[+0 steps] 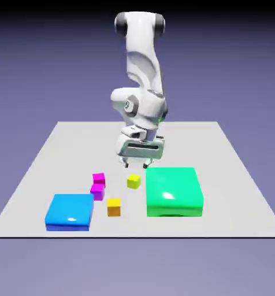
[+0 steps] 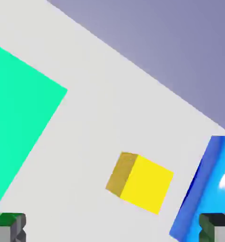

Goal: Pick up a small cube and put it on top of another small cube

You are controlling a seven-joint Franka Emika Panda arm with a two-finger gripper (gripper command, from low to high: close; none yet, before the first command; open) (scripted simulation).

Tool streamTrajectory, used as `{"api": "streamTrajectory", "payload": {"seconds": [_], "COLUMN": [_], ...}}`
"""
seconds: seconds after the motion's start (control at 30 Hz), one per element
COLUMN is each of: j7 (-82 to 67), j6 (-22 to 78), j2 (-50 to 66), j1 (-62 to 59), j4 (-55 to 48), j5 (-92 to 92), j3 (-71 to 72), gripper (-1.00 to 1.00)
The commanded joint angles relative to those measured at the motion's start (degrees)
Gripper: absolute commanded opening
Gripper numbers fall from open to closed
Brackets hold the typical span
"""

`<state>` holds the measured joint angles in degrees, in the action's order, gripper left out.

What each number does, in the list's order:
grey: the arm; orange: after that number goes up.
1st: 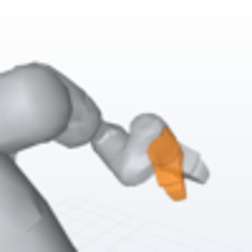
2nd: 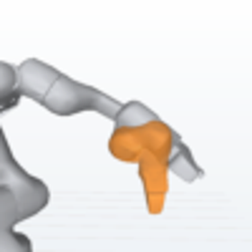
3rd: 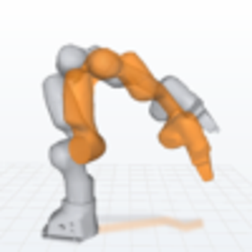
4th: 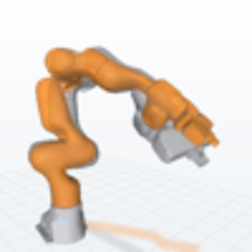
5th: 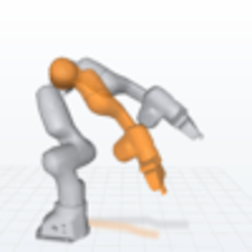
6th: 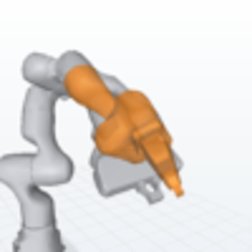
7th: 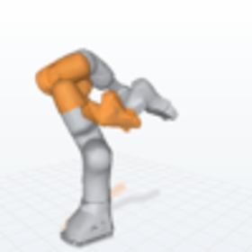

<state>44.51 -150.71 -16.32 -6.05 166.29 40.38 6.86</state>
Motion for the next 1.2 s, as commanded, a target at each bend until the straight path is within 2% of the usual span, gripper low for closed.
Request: {"api": "streamTrajectory", "payload": {"seconds": [0.0, 0.83, 1.1, 1.13, 1.17], "j7": [0.13, 3.18, 8.67, 8.67, 8.67], "j6": [1.44, 36.10, 40.53, 40.53, 40.53], "j2": [1.01, 25.31, 39.06, 39.06, 39.06], "j1": [-0.42, -10.45, -14.45, -14.46, -14.46], "j4": [0.33, 8.20, 1.35, 1.35, 1.35], "j5": [2.50, 62.58, 76.90, 76.90, 76.90], "j3": [0.42, 10.63, 2.75, 2.75, 2.75], "gripper": [0.00, 0.00, 0.00, -1.00, -1.00]}}
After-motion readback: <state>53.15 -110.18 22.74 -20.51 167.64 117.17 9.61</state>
